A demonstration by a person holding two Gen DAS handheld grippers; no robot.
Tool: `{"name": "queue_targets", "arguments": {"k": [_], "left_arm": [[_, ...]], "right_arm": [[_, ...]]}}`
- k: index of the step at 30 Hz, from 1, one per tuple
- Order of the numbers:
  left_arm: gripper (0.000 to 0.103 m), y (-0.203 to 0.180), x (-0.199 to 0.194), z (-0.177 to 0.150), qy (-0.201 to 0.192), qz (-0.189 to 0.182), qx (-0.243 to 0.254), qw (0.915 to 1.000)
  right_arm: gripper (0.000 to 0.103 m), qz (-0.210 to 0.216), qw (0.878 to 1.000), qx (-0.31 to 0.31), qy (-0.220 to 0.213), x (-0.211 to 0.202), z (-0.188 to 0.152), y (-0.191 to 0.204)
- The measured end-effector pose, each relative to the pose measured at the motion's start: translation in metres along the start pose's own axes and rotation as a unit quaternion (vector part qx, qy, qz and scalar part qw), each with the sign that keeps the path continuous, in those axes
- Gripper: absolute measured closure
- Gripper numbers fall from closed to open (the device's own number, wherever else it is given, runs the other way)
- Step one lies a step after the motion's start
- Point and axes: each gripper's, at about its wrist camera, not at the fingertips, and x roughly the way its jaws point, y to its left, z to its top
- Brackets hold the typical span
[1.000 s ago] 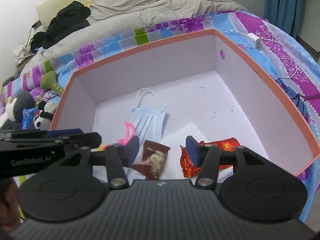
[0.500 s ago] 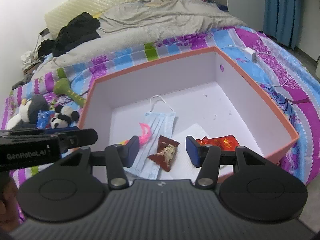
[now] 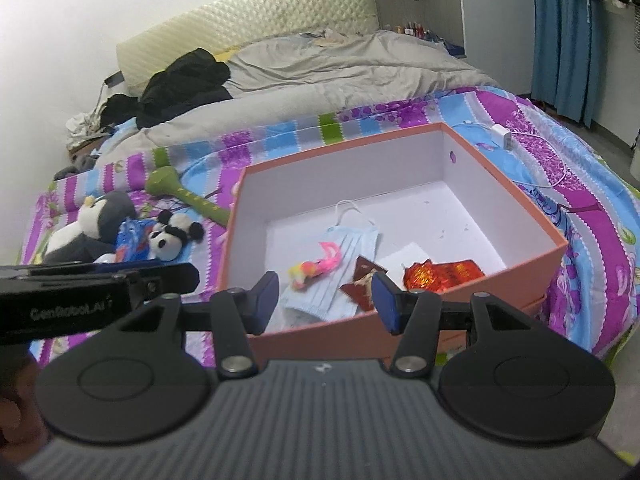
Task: Organize soft objects
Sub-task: 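Withdraw both tools from the pink box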
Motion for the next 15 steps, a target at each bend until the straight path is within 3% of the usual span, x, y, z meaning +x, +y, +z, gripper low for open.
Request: {"name": "queue_targets", "arguments": {"k": [9, 15], "left_arm": [[0.060, 0.008, -0.053, -0.033, -0.021, 0.024, -0.010, 0.9994], [0.059, 0.015, -0.084, -0.056, -0.034, 0.046, -0.007, 0.9984]], "right_arm": [[0.049, 0.020, 0.999, -0.027, -0.025, -0.040, -0.029, 0.031], [0.049, 0.042, 0.998, -0.031, -0.016, -0.050, -0.051, 0.047]]}}
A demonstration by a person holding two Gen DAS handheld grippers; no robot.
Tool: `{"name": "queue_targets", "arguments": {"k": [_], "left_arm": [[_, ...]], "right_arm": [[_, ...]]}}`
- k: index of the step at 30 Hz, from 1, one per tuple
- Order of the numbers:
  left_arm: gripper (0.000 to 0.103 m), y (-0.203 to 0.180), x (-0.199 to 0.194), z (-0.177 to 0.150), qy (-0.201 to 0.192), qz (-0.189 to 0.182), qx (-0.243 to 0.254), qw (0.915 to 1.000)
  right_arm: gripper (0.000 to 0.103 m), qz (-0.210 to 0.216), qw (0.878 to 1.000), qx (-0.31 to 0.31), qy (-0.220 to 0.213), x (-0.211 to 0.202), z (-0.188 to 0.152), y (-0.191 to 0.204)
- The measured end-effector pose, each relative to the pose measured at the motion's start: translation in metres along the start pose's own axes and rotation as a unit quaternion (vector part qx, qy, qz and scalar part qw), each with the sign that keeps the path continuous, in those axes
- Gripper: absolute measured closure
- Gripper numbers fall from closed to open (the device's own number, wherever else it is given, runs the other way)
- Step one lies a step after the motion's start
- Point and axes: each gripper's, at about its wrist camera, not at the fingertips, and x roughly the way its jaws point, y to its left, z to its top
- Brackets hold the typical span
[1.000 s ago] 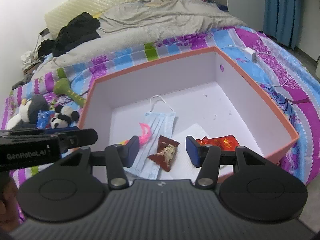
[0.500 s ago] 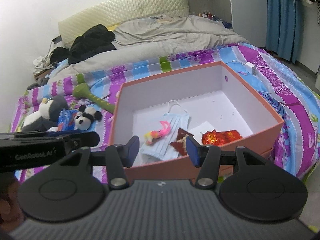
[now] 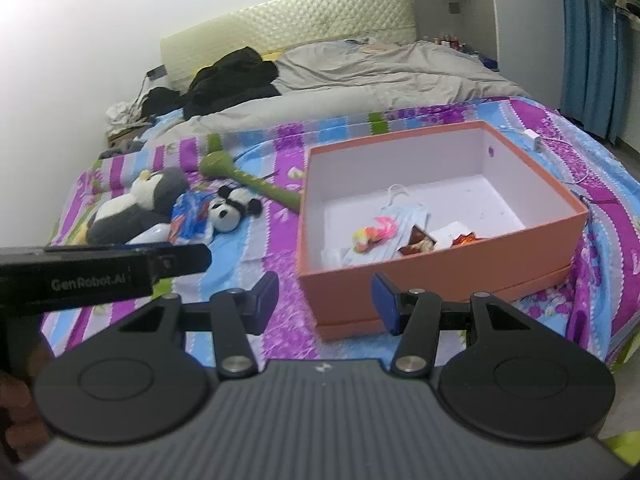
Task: Organize soft objects
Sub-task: 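Withdraw both tools from the pink box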
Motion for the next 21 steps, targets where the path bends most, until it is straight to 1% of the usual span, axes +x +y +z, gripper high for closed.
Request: {"name": "queue_targets", "arguments": {"k": [1, 3, 9, 11, 13, 15, 17, 21], "left_arm": [[0.058, 0.002, -0.005, -0.003, -0.003, 0.002, -0.003, 1.0000], [0.053, 0.008, -0.016, -0.009, -0.009, 0.006, -0.007, 0.9999], [0.050, 0.018, -0.044, -0.033, -0.028, 0.029, -0.006, 0.9992], [0.046, 0.023, -0.052, -0.043, -0.032, 0.031, -0.012, 0.9989], [0.044, 0.029, -0.059, -0.052, -0.039, 0.032, -0.019, 0.9985], [0.044, 0.038, -0.063, -0.059, -0.039, 0.040, -0.028, 0.9980], [0.044, 0.046, -0.063, -0.061, -0.039, 0.046, -0.037, 0.9975], [0.044, 0.063, -0.058, -0.064, -0.042, 0.053, -0.065, 0.9956]], "right_arm": [[0.049, 0.002, 1.000, -0.002, 0.001, -0.002, -0.003, 0.004], [0.049, 0.009, 1.000, -0.003, 0.001, -0.005, -0.009, 0.010], [0.049, 0.022, 1.000, -0.010, 0.002, -0.013, -0.026, 0.031], [0.049, 0.030, 0.999, -0.013, 0.004, -0.013, -0.031, 0.034], [0.049, 0.035, 0.999, -0.009, 0.006, -0.009, -0.036, 0.035], [0.049, 0.037, 0.999, -0.001, 0.011, -0.003, -0.041, 0.034], [0.049, 0.039, 0.999, 0.002, 0.026, 0.005, -0.044, 0.036], [0.049, 0.043, 0.999, -0.016, 0.027, 0.008, -0.045, 0.045]]}}
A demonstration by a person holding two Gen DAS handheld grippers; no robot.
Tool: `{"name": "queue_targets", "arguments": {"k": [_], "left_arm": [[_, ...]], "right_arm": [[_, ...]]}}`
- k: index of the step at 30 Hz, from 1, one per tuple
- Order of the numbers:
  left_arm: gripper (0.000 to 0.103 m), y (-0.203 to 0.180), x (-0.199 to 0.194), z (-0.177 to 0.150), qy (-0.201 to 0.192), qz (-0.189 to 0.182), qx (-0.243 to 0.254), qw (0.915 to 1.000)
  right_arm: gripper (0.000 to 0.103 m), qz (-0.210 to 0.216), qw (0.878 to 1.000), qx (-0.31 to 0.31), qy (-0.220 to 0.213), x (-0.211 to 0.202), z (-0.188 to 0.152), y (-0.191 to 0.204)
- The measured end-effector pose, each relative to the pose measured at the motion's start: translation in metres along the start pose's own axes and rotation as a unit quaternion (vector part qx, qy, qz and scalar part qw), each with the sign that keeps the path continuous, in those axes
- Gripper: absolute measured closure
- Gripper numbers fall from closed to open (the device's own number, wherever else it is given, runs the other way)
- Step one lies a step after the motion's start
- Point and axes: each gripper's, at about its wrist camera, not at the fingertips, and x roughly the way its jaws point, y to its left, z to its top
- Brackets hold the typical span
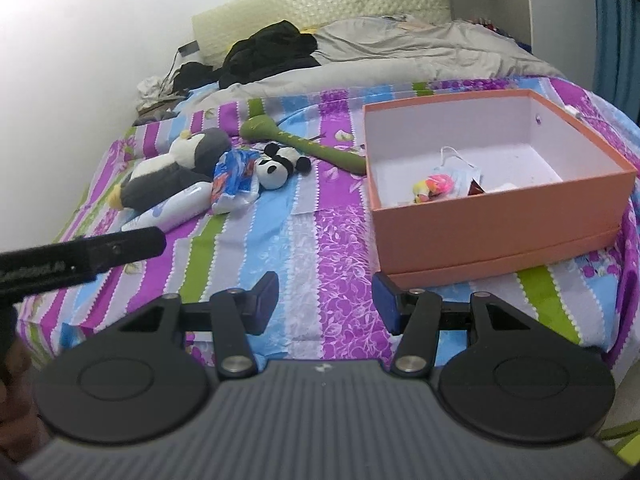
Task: Organize soft objects
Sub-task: 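Withdraw both tools from the pink box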
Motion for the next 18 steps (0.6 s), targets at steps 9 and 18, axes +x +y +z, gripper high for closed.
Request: {"name": "queue_targets", "arguments": {"k": [9, 18], "left_arm": [[0.044, 0.031, 0.030, 0.001, 0.017, 0.023, -0.031, 0.9991], [0.044, 0.073, 0.065, 0.009, 0.017, 0.062, -0.064, 0.9959]], "right_arm": [[0.049, 0.012, 1.000, -0.008, 0.013, 0.023, -0.001, 0.011], [0.049, 0.035, 0.999, -0.027, 0.015, 0.057, 0.016, 0.028]]}}
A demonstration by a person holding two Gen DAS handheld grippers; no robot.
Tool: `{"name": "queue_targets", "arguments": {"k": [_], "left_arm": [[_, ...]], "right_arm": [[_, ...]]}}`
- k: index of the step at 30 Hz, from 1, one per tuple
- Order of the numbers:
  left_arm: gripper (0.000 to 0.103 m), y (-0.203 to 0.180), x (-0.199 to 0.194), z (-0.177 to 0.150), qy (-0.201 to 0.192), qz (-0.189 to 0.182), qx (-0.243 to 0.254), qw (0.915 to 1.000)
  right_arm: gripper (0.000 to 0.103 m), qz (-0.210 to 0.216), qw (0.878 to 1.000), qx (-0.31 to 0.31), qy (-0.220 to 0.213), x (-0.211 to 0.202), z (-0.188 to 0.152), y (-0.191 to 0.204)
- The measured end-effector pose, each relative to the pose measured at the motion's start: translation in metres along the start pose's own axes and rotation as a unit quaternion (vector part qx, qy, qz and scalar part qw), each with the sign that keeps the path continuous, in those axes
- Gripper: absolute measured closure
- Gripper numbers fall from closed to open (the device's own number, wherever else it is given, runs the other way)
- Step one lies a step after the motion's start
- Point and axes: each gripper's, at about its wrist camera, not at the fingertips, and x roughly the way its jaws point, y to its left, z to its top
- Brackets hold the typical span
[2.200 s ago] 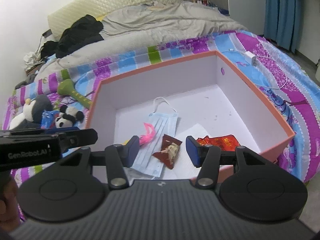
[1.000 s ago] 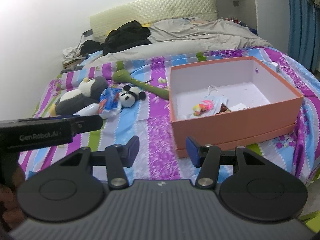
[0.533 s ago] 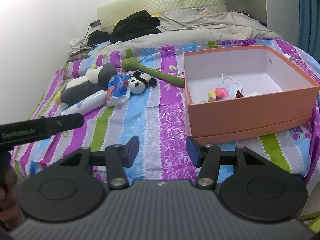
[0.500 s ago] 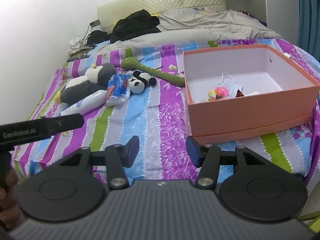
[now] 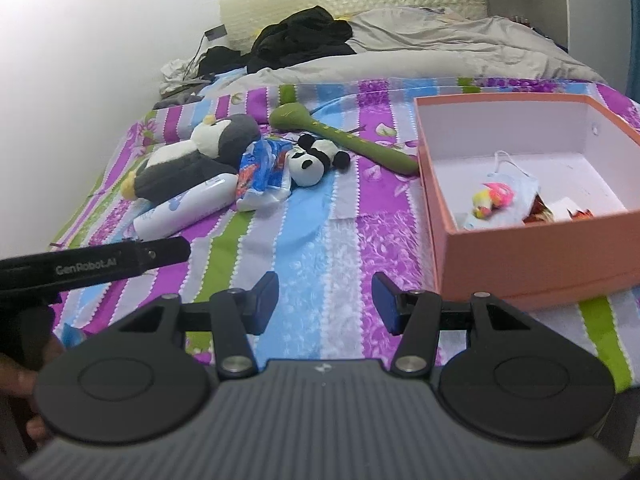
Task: Organize soft objects
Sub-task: 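Reach the left tool to the blue plastic bag while the right approaches the panda plush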
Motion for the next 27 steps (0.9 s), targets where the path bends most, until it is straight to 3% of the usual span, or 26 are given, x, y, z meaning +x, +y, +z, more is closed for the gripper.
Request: {"name": "queue_targets", "arguments": {"k": [9, 23, 27], "left_arm": [[0.044, 0.026, 0.059, 0.008, 0.011, 0.020, -0.005, 0.9997], [0.043, 0.070, 0.164, 0.026, 0.016, 0.020, -0.051, 0.9984], [0.036, 0.078, 0.187, 0.030, 0.010, 0.020, -0.060, 0.9980]], "right_arm": [[0.049, 0.006, 1.000, -0.003, 0.013, 0.054, 0.018, 0.001], [0.049, 0.020, 0.999, 0.022, 0.029, 0.155, 0.048, 0.004], [0.049, 0.023, 0.999, 0.025, 0.025, 0.185, 0.062, 0.004]]}}
